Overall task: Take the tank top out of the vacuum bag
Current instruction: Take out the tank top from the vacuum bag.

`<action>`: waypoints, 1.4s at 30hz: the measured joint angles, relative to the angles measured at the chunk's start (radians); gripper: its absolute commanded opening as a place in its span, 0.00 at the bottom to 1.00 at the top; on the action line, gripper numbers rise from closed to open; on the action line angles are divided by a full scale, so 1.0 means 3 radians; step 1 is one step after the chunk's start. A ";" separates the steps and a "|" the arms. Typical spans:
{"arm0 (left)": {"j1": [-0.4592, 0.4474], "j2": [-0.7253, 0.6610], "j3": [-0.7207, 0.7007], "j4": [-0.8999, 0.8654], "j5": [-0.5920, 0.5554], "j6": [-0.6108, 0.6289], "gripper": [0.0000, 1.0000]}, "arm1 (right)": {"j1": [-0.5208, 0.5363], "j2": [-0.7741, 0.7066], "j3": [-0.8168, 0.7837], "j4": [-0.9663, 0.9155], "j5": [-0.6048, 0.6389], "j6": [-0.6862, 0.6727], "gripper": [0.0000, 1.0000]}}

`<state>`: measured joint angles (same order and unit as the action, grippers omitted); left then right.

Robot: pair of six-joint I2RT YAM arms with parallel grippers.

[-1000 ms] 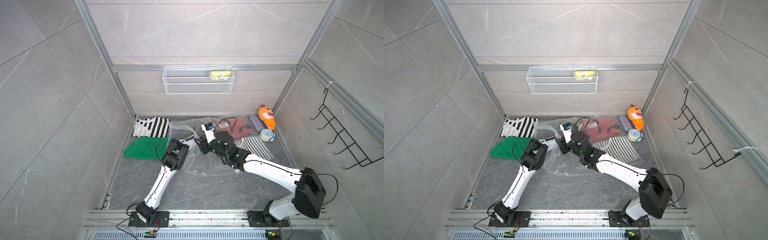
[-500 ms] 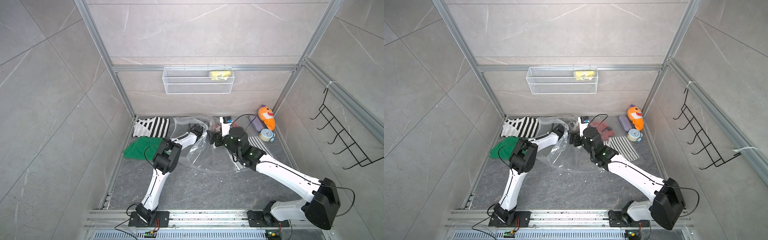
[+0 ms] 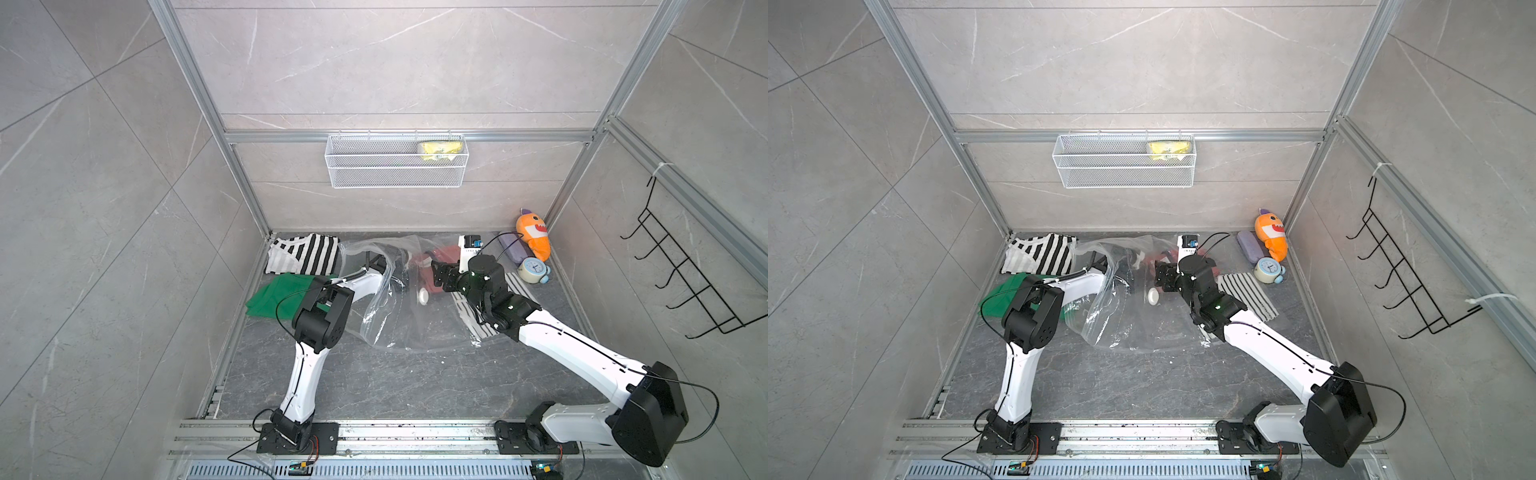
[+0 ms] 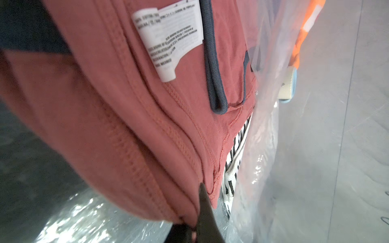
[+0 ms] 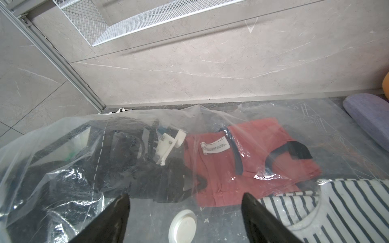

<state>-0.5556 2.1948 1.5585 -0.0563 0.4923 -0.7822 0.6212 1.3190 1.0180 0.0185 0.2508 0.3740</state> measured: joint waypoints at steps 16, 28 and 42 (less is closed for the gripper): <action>0.0067 -0.0496 -0.0765 -0.0148 -0.0420 0.0018 0.00 | -0.0111 0.0117 -0.0088 0.0046 -0.0013 -0.0013 0.84; 0.0282 -0.1026 -0.0955 -0.0286 -0.0563 0.0179 0.00 | -0.0300 0.0429 -0.0401 0.0209 -0.0102 0.0003 0.81; 0.0334 -0.1022 -0.1263 -0.0286 -0.0765 0.0210 0.00 | -0.0322 0.0640 -0.0720 0.0486 -0.0128 0.0090 0.80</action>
<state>-0.4553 1.8881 1.1797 -0.1421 0.2626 -0.7193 0.5247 1.5108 0.8021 0.1642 0.2123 0.4011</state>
